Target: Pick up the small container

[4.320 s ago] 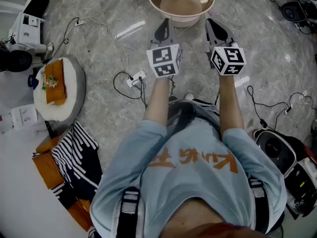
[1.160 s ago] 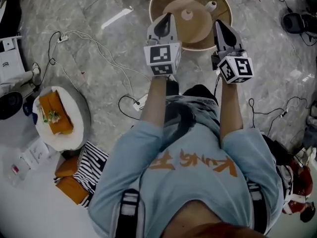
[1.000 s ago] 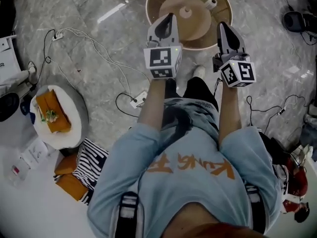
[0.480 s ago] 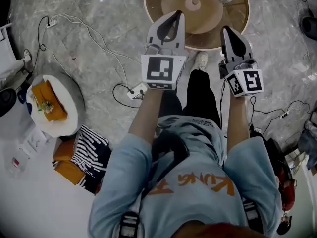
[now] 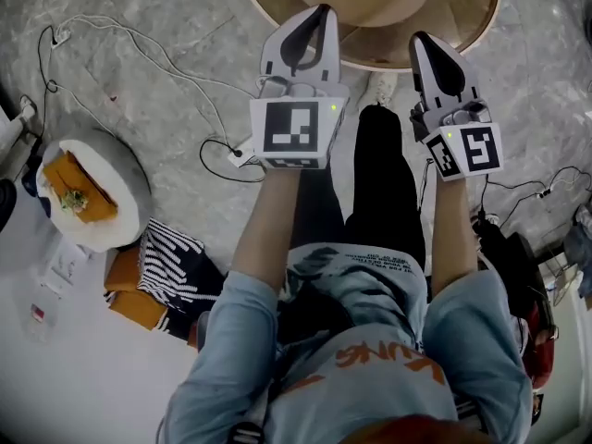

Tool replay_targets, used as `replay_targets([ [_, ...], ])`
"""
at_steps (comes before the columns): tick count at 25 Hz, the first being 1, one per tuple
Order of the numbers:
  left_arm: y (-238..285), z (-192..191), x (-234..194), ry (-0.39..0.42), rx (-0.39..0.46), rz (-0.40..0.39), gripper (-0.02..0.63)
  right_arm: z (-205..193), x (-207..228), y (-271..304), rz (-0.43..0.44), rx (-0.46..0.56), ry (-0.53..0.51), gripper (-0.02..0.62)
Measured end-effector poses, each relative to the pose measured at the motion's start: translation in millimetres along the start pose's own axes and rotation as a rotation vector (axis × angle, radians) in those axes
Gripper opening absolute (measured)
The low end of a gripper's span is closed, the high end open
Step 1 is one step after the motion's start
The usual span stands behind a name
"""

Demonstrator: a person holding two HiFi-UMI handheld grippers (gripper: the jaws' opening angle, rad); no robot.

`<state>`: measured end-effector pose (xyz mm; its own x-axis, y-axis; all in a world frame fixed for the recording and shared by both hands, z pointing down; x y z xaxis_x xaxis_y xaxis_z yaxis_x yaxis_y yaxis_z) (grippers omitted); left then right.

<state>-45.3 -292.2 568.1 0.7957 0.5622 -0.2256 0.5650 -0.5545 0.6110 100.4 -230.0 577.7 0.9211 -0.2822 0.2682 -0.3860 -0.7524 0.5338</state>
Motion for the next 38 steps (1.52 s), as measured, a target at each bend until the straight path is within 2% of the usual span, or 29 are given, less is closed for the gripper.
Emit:
replay_targets([
  [9,34,-57,-15,-0.033,-0.025,0.016,0.023,-62,9,45,0.014,-0.049,-0.016,0.074],
  [14,50,-79,-22,-0.026,-0.060,0.021,0.023,-90,15,85,-0.013,-0.112,-0.196,0.065],
  [16,51,-84,-23,-0.019,-0.079,0.020,0.023,-95,20,99,-0.014,-0.132,-0.222,0.076],
  [24,69,-92,-27,-0.014,-0.110,0.038,0.023,-82,51,148,-0.024,-0.131,-0.214,0.162],
  [28,81,-97,-32,-0.011,-0.120,0.073,0.023,-68,65,163,-0.028,-0.107,-0.199,0.164],
  [34,94,-96,-35,-0.013,-0.131,0.067,0.023,-50,77,183,-0.032,-0.069,-0.182,0.163],
  [38,101,-94,-37,-0.017,-0.143,0.065,0.023,-46,81,192,-0.035,-0.059,-0.209,0.160],
])
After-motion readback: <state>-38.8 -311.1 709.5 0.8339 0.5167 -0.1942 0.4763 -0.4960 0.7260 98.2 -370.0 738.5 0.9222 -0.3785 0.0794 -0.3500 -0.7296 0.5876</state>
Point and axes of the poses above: the fingertips, and each gripper's own axes: y forward along the fingers, x to its right, z out of its top, the point moved 4 cm from there along -y, backward along the fingers, and after that the axes turned 12 degrees about -x, right-handed, at the moved point
